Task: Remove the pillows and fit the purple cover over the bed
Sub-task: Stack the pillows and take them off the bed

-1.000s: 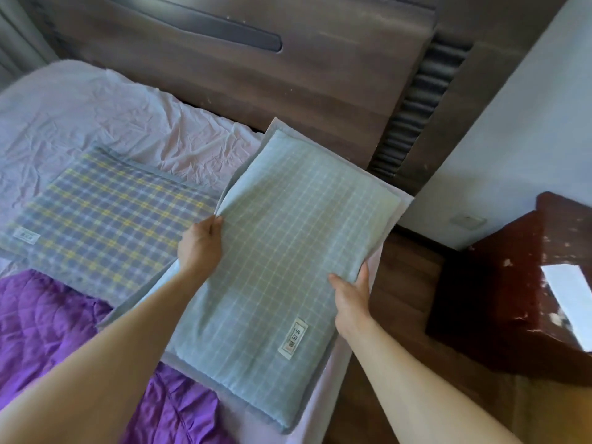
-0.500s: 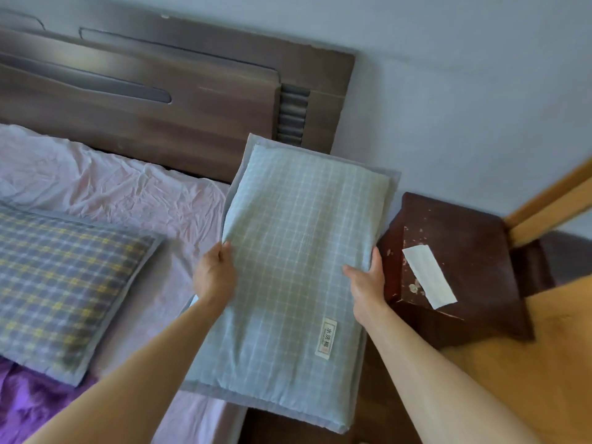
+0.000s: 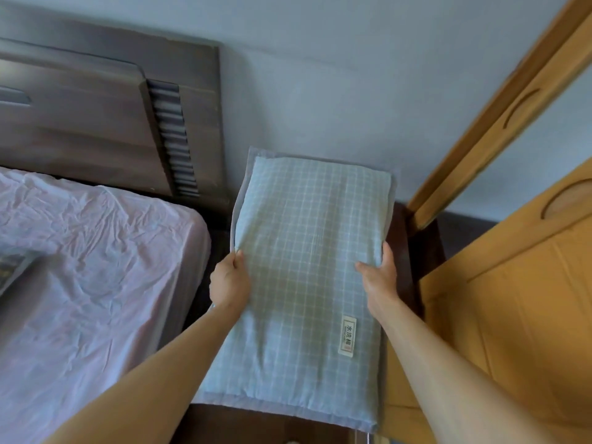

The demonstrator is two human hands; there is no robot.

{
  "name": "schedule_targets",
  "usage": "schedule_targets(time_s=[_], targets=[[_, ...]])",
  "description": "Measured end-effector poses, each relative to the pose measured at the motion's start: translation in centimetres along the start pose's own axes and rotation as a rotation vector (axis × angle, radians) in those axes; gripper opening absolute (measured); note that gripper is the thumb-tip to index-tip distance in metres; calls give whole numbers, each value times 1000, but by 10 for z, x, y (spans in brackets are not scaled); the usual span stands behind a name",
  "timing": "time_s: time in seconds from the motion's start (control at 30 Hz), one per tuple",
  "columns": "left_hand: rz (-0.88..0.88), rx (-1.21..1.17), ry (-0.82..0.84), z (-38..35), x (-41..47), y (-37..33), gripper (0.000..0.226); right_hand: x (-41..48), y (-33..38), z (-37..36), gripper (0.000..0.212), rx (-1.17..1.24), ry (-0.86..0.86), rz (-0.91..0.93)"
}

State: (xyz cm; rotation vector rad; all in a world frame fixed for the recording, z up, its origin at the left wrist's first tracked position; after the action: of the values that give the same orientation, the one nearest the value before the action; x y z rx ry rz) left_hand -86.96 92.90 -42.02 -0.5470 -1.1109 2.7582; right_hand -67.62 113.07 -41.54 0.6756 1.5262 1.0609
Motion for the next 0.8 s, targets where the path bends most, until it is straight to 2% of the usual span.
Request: schedule_targets(time_s=[0.23, 0.47, 0.57, 0.67, 0.8], targets=[[15, -40, 74, -83, -15, -29, 41, 67, 6, 61, 73, -51, -17, 35], [25, -76, 137, -146, 8, -42, 39, 132, 4, 78, 64, -129, -31, 90], [-1, -78, 321, -167, 23, -43, 25, 155, -7, 81, 66, -182, 19, 98], [-13, -3, 552, -187, 30, -34, 50, 167, -34, 79, 70, -400, 151, 26], [-117, 179, 589, -197, 28, -31, 63, 168, -62, 72, 66, -889, 252, 97]])
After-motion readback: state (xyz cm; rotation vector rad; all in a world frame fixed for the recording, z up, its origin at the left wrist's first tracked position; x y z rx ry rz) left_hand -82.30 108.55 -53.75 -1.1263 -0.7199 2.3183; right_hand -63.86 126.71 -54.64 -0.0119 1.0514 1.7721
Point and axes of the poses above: each hand's wrist, its own x-axis towards the middle knuckle, its own z-axis out of the back of the hand, y = z × x, the point moved 4 cm from there along x, towards the middle knuckle, and after that the axes turned 10 degrees about x, right-handed, at the moved point
